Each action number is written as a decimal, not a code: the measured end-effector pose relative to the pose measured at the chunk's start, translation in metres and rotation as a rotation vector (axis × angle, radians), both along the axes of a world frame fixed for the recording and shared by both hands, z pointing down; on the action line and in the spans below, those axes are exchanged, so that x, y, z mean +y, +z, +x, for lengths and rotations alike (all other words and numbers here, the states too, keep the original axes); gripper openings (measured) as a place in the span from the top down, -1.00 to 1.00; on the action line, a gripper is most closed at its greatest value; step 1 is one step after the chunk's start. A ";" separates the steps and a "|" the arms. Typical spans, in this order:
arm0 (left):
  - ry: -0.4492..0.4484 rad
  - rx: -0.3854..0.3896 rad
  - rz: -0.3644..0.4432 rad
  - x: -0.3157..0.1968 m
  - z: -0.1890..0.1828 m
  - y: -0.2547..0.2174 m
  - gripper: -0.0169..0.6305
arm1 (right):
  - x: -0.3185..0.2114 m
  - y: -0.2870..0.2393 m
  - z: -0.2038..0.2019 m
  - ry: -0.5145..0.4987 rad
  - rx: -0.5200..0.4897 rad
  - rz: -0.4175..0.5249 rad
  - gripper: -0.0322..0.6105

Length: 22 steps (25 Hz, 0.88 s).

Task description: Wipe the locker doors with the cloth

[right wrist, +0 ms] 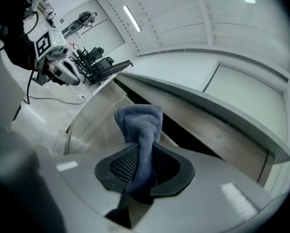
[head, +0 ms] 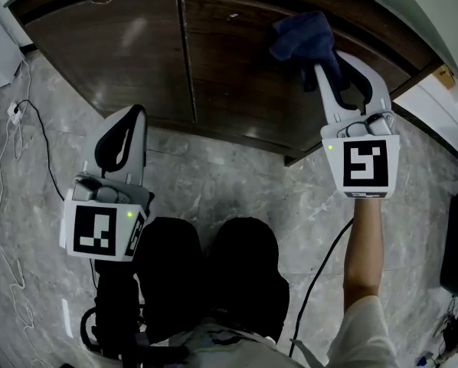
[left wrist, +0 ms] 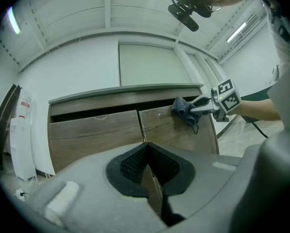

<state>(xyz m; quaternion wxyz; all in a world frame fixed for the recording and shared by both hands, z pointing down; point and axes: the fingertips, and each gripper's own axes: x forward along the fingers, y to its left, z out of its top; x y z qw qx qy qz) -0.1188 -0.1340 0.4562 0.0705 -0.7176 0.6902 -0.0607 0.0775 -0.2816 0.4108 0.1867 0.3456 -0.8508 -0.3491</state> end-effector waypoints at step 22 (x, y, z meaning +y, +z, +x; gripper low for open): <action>-0.090 0.047 -0.084 0.026 -0.052 0.067 0.94 | 0.012 0.219 -0.051 -0.103 0.076 -0.188 0.67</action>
